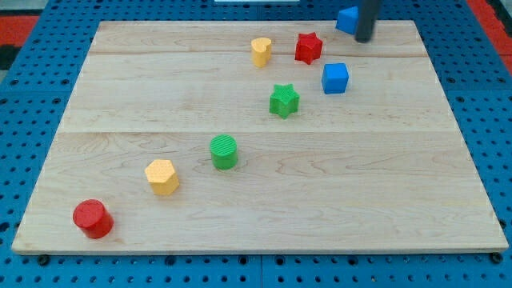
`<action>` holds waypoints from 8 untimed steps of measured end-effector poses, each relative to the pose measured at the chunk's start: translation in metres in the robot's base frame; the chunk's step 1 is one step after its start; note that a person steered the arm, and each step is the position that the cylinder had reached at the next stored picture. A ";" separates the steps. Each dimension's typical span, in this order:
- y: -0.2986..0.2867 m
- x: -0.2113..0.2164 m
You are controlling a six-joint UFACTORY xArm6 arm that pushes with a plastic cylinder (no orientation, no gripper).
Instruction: Move the blue triangle to top center
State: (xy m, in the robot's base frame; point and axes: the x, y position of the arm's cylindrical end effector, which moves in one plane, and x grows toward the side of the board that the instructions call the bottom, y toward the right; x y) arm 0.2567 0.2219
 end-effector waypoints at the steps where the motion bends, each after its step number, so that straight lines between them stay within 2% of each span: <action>1: 0.102 -0.065; 2: 0.102 -0.065; 3: 0.050 -0.066; 5: -0.172 -0.064; 6: -0.228 -0.052; 7: -0.234 -0.020; 8: -0.291 -0.005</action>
